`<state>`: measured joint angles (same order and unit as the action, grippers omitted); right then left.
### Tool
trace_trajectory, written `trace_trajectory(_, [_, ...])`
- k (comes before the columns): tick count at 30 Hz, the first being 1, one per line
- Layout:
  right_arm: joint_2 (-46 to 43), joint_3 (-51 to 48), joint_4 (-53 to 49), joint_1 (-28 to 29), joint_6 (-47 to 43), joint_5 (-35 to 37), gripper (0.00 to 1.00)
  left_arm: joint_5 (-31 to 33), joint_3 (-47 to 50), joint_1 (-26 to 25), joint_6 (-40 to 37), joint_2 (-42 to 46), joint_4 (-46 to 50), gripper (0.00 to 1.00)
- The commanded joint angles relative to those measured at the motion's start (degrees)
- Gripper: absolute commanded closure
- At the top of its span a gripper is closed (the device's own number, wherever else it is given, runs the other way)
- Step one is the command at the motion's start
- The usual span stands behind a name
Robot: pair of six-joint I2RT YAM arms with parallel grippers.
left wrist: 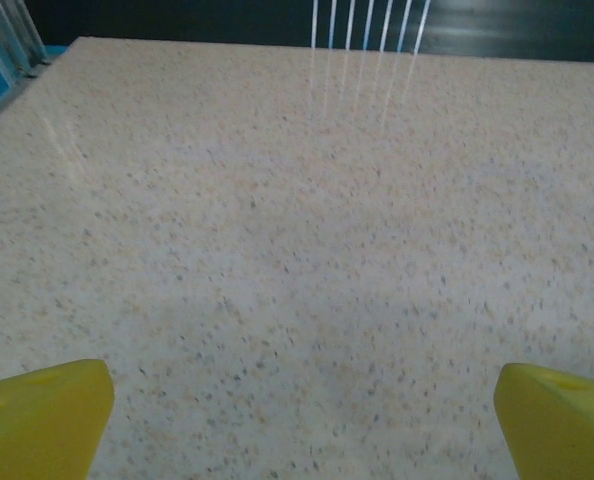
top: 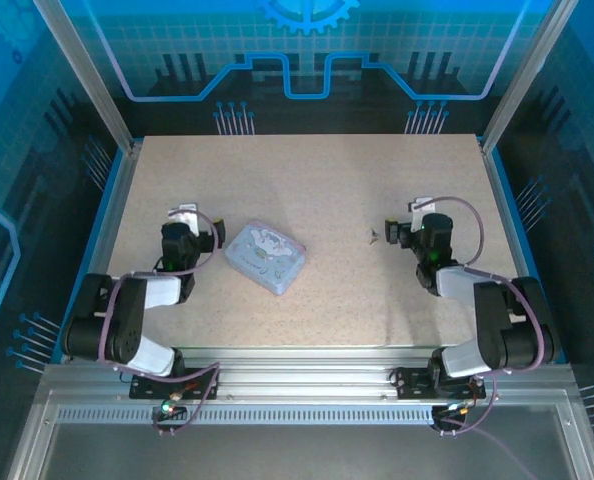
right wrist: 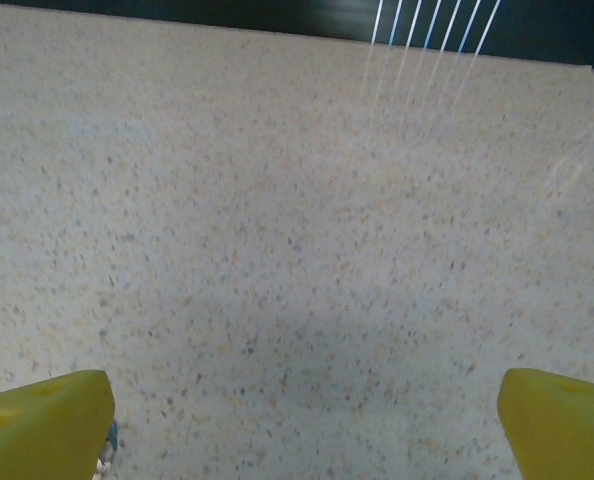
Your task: Unlock a padlock with a key
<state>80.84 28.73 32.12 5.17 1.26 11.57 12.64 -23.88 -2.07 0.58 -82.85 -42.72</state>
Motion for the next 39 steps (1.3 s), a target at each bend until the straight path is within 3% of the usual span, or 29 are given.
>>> trace_trajectory(1, [-4.44, 4.28, -10.85, -0.47, 2.48, 1.27, 0.00, 3.60, -5.28, 0.57, 2.30, 5.28, 11.82, 0.01])
trace_trajectory(5, [-11.15, 6.90, -18.33, -1.00, 9.49, -6.64, 0.00, 2.85, -11.04, 0.66, 10.38, 11.14, 25.55, 0.01])
trace_trajectory(7, [-14.08, 9.57, -26.49, -1.75, 20.64, -7.22, 0.00, 4.67, -12.33, 0.89, 22.52, 14.38, 32.34, 0.01])
trace_trajectory(8, [-14.60, 11.65, -32.78, -2.13, 28.20, -4.29, 0.00, 4.11, -12.48, 1.53, 28.27, 16.07, 35.25, 0.01])
trace_trajectory(9, [-14.31, 13.20, -35.65, -3.17, 30.62, -6.14, 0.00, 0.69, -11.91, 2.30, 30.24, 17.40, 35.33, 0.01])
trace_trajectory(11, [-12.99, 15.40, -37.57, -5.32, 29.35, -17.08, 0.02, -5.13, -10.71, 2.79, 32.45, 19.83, 35.58, 0.01])
trace_trajectory(13, [-12.22, 17.77, -40.56, -5.06, 28.17, -21.84, 0.07, -9.97, -10.52, 2.77, 34.73, 21.66, 37.56, 0.01])
trace_trajectory(19, [-12.64, 19.71, -44.88, 1.48, 24.45, -28.30, 0.08, -20.94, -9.66, 0.74, 39.02, 24.93, 46.14, 0.06])
trace_trajectory(21, [-11.80, 19.89, -45.30, 4.46, 23.85, -29.15, 0.04, -21.82, -8.91, -0.46, 39.91, 25.94, 48.77, 0.07])
trace_trajectory(26, [-6.65, 21.37, -44.98, 12.94, 22.84, -29.17, 0.07, -22.52, -7.30, -3.49, 42.93, 26.48, 52.84, 0.07])
trace_trajectory(30, [0.61, 25.22, -43.50, 18.01, 23.13, -29.86, 0.11, -24.93, -4.48, -5.94, 47.37, 23.87, 46.19, 0.06])
trace_trajectory(39, [15.40, 33.65, -41.53, 24.71, 23.66, -31.49, 0.14, -24.86, -5.79, -10.01, 48.86, 15.50, 38.82, 0.06])
